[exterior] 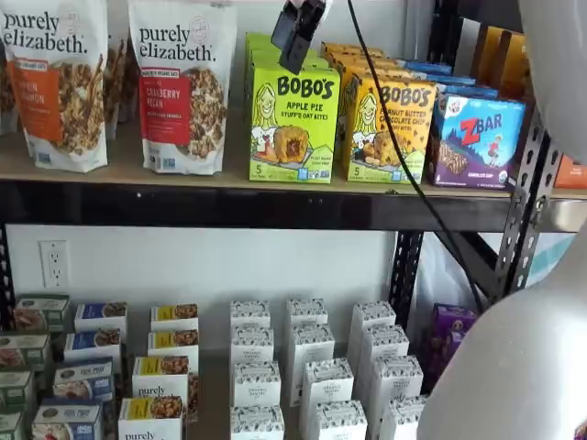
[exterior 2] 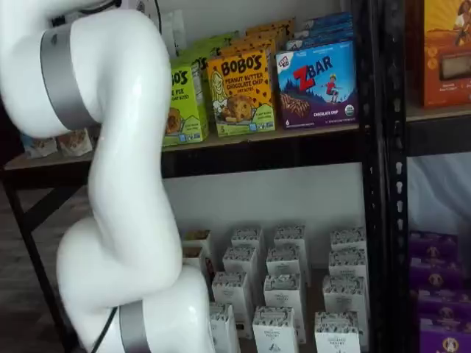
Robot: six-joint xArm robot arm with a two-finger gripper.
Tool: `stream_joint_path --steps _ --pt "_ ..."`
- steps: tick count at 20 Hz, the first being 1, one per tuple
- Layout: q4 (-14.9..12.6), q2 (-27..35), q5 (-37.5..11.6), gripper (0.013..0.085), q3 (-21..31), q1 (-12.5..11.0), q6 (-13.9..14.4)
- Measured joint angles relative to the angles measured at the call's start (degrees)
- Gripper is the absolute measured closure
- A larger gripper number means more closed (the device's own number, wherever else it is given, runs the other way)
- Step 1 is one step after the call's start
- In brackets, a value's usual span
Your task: Pick the green box on the top shelf, the fourth from the left
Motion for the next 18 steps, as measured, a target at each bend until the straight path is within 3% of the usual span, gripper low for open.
stream_joint_path --steps 18 --pt "-1.7 4.7 -2.6 0.013 -3.0 -2.2 -2.7"
